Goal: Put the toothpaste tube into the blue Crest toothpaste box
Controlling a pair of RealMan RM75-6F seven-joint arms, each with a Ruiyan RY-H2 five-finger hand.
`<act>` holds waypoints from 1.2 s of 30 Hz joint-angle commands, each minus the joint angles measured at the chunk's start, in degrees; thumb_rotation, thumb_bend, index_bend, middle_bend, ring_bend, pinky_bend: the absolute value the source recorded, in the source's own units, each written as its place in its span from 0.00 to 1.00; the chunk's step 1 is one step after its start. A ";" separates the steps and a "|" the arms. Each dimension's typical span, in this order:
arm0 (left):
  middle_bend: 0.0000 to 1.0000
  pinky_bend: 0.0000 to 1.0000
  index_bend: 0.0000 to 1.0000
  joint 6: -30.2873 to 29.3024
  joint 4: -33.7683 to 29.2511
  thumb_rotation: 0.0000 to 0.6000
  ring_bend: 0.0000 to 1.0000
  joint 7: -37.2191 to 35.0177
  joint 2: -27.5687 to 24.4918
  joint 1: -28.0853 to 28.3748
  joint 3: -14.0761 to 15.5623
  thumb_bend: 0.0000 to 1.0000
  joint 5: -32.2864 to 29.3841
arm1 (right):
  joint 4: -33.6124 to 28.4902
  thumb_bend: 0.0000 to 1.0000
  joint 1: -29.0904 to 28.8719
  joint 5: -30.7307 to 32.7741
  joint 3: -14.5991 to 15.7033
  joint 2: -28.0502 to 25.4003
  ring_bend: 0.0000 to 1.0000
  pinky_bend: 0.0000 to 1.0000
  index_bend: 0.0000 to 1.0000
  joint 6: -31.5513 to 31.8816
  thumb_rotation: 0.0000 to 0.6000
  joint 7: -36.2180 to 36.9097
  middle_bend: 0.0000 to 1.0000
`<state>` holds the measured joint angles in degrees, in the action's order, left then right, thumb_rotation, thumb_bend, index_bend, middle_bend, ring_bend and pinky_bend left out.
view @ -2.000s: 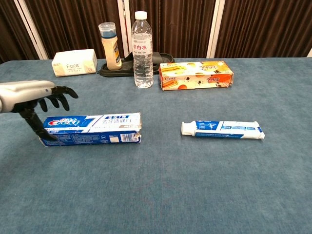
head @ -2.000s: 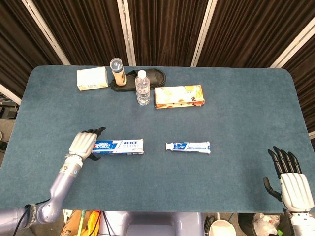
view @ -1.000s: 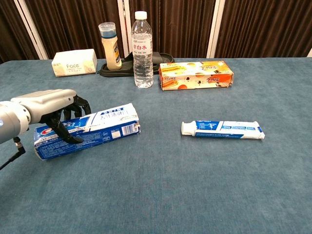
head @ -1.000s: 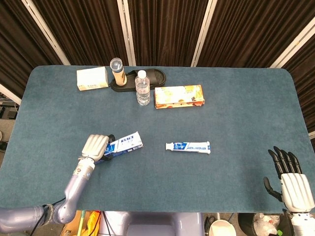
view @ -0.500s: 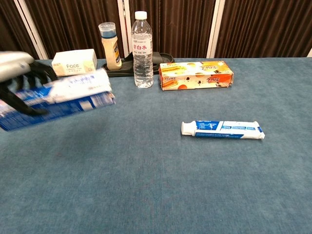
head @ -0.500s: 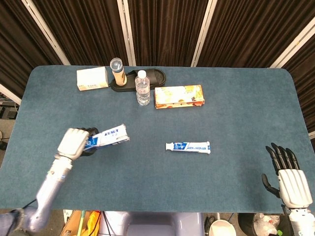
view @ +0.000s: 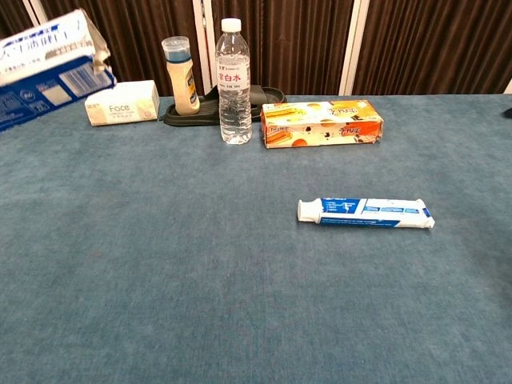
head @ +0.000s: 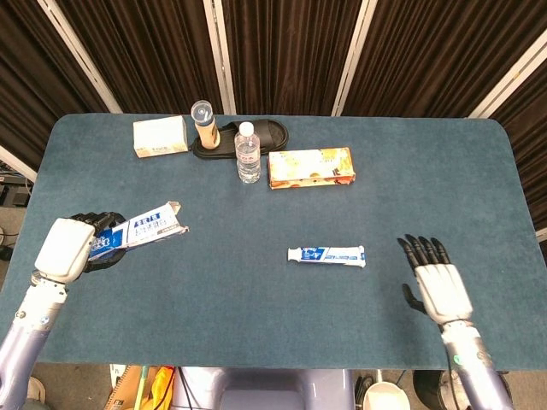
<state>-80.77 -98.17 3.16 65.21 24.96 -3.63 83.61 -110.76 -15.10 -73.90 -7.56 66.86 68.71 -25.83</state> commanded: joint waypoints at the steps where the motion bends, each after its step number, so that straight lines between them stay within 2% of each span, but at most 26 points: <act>1: 0.56 0.58 0.38 0.01 -0.25 1.00 0.53 -0.66 -0.44 -0.28 -0.43 0.33 0.09 | -1.20 0.43 -5.84 9.51 -3.16 6.74 0.00 0.00 0.03 -3.68 1.00 -8.53 0.11; 5: 0.56 0.58 0.38 0.12 -0.18 1.00 0.53 -1.71 -0.74 -0.59 -1.03 0.33 -0.08 | 0.93 0.43 -9.10 15.49 -4.33 10.96 0.00 0.00 0.03 -3.90 1.00 -13.21 0.11; 14: 0.56 0.58 0.38 1.26 0.66 1.00 0.53 -2.85 -0.51 -0.90 -1.79 0.34 -0.51 | 5.26 0.43 -13.70 24.42 -5.01 16.12 0.00 0.00 0.03 -4.14 1.00 -16.96 0.11; 23: 0.56 0.58 0.38 1.92 1.24 1.00 0.53 -3.40 -0.27 -1.21 -2.31 0.34 -0.49 | 10.75 0.43 -16.92 27.11 -4.51 19.73 0.04 0.00 0.14 -5.20 1.00 -16.84 0.17; 36: 0.56 0.58 0.38 3.33 2.76 1.00 0.53 -3.92 0.53 -1.35 -2.79 0.34 -1.11 | 18.22 0.43 -19.49 28.87 -3.08 24.42 0.05 0.00 0.15 -7.34 1.00 -14.76 0.19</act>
<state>-77.46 -95.45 -0.72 65.72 23.63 -6.39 82.51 -93.58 -34.16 -45.37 -10.94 90.56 61.70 -40.80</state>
